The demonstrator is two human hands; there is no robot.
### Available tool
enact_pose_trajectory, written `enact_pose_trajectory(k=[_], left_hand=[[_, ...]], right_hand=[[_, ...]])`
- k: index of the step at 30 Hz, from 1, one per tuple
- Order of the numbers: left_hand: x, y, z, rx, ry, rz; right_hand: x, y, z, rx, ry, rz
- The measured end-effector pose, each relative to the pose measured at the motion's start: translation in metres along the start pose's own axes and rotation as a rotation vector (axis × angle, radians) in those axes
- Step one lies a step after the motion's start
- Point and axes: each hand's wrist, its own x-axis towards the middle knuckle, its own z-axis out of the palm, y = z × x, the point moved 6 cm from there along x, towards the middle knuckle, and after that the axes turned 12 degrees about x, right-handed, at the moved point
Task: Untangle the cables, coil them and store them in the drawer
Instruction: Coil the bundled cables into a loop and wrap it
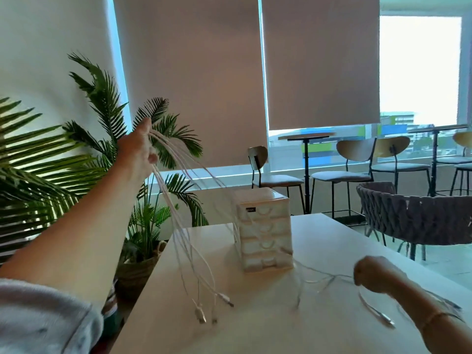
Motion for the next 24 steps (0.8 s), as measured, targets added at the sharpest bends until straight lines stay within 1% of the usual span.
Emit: enact_pose_trajectory(k=[2, 3, 4, 6, 8, 9, 11, 12, 13, 15, 17, 19, 21, 24], left_hand=[[-0.002, 0.003, 0.006, 0.089, -0.027, 0.025], [-0.007, 0.003, 0.014, 0.124, -0.060, 0.042], [-0.013, 0.002, 0.025, 0.157, -0.101, 0.060], [-0.023, 0.001, 0.044, 0.214, -0.161, 0.101], [-0.030, 0.002, 0.059, 0.233, -0.213, 0.128], [-0.033, 0.003, 0.066, 0.218, -0.247, 0.126], [-0.040, 0.005, 0.079, 0.212, -0.297, 0.126], [-0.044, 0.006, 0.082, 0.242, -0.301, 0.142], [-0.048, 0.006, 0.085, 0.274, -0.300, 0.159], [-0.053, 0.007, 0.086, 0.309, -0.289, 0.188], [-0.054, 0.005, 0.086, 0.316, -0.279, 0.195], [-0.052, 0.001, 0.084, 0.313, -0.275, 0.191], [-0.052, 0.000, 0.083, 0.318, -0.278, 0.173], [-0.052, 0.000, 0.077, 0.294, -0.273, 0.142]], right_hand=[[-0.001, -0.013, -0.017, 0.148, 0.040, 0.047], [-0.003, -0.035, -0.029, 0.214, 0.060, 0.003], [-0.007, -0.064, -0.043, 0.261, 0.064, -0.066], [-0.012, -0.126, -0.076, 0.385, 0.143, -0.274], [-0.028, -0.186, -0.108, 0.618, 0.208, -0.467], [-0.036, -0.211, -0.120, 0.839, 0.199, -0.540], [-0.056, -0.249, -0.134, 1.253, 0.046, -0.627], [-0.062, -0.262, -0.139, 1.374, -0.011, -0.658], [-0.067, -0.271, -0.140, 1.440, -0.049, -0.660], [-0.072, -0.279, -0.136, 1.548, -0.126, -0.646], [-0.075, -0.279, -0.128, 1.682, -0.239, -0.612], [-0.075, -0.276, -0.118, 1.746, -0.341, -0.567], [-0.076, -0.272, -0.109, 1.726, -0.401, -0.542], [-0.071, -0.257, -0.097, 1.549, -0.360, -0.571]])
